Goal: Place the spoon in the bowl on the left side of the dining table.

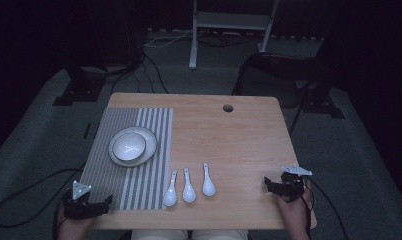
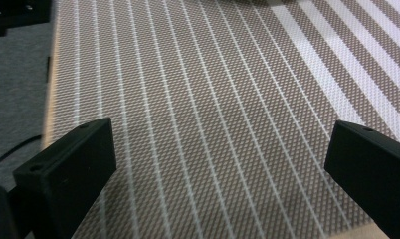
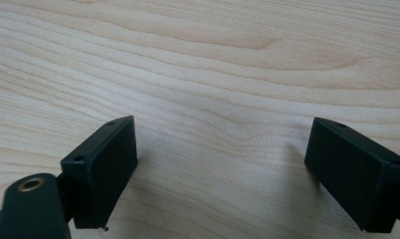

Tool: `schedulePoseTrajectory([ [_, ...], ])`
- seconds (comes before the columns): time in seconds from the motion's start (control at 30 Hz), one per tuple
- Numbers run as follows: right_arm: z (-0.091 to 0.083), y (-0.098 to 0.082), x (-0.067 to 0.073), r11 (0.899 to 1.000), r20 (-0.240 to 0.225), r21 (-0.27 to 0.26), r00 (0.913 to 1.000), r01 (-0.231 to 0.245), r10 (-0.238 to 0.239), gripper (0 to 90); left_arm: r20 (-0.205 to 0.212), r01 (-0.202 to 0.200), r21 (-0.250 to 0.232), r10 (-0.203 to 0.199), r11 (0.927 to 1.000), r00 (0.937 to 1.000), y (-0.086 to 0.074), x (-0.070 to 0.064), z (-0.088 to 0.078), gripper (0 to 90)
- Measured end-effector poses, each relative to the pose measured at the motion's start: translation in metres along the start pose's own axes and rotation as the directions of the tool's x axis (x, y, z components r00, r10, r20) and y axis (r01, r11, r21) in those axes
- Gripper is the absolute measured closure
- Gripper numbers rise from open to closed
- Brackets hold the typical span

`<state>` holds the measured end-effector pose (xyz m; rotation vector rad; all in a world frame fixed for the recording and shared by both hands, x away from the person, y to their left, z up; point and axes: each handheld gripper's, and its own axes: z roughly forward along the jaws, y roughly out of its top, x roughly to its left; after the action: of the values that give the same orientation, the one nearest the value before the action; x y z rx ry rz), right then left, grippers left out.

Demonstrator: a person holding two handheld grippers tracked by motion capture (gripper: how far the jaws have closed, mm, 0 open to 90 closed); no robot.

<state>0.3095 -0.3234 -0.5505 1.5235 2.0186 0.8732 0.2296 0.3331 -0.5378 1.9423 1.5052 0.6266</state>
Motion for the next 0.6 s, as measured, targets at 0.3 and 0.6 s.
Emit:
schedulePoseTrajectory([
  [0.3, -0.0001, 0.0, 0.0002, 1.0, 0.0, 0.0, 1.0, 0.0, 0.0, 12.6, 0.018, 0.018, 0.037, -0.019, 0.9991, 0.9997, -0.006, 0.0073, -0.0031, 0.0],
  [0.6, -0.0009, -0.0009, 0.0005, 1.0, 0.003, -0.001, 1.0, -0.001, 0.001, 12.7, 0.038, 0.036, 0.048, -0.038, 0.9982, 0.9985, -0.0042, 0.0092, -0.0051, 0.0],
])
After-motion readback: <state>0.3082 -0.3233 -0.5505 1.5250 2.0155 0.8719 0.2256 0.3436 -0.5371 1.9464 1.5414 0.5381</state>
